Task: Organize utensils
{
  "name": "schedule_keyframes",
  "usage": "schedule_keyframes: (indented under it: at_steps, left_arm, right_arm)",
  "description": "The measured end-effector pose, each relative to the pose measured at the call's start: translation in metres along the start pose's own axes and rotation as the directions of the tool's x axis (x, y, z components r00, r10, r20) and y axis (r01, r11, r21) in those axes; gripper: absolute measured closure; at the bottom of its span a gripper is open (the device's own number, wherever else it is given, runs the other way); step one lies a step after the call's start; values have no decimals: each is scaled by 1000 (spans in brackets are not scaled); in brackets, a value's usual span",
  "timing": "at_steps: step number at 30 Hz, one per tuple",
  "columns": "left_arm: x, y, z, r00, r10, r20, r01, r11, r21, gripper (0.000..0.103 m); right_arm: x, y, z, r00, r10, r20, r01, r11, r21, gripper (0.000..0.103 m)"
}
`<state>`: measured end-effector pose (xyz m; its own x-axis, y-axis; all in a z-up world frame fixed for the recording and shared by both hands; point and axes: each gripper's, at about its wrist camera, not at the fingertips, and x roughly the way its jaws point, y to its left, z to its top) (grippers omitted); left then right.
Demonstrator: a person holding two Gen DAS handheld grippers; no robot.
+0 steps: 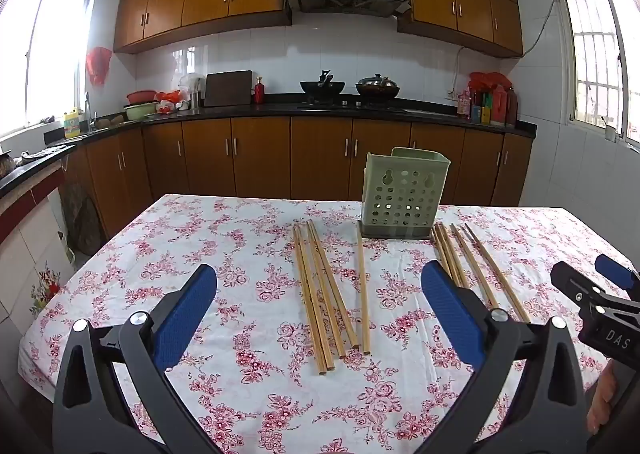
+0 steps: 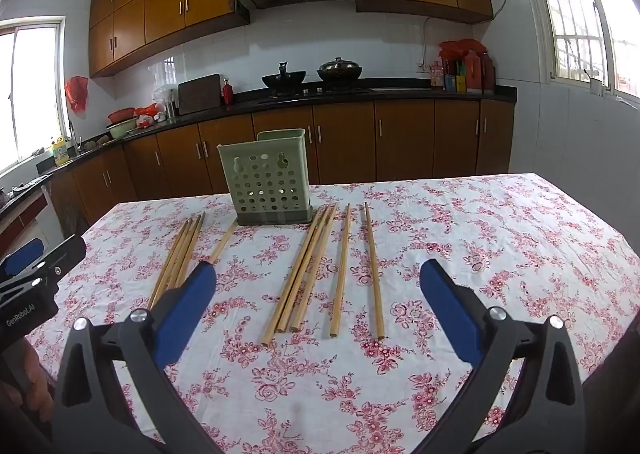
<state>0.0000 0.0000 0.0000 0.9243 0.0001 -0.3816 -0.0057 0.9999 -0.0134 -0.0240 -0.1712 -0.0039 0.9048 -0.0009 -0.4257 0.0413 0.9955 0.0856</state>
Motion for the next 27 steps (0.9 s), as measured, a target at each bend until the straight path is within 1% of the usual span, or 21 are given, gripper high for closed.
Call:
schedule_keyframes:
  at_steps: [27]
  left_arm:
    - [0, 0, 0, 1000, -1, -1, 1, 1000, 0, 2]
  right_arm:
    - [0, -1, 0, 1000, 0, 1, 0, 1000, 1, 4]
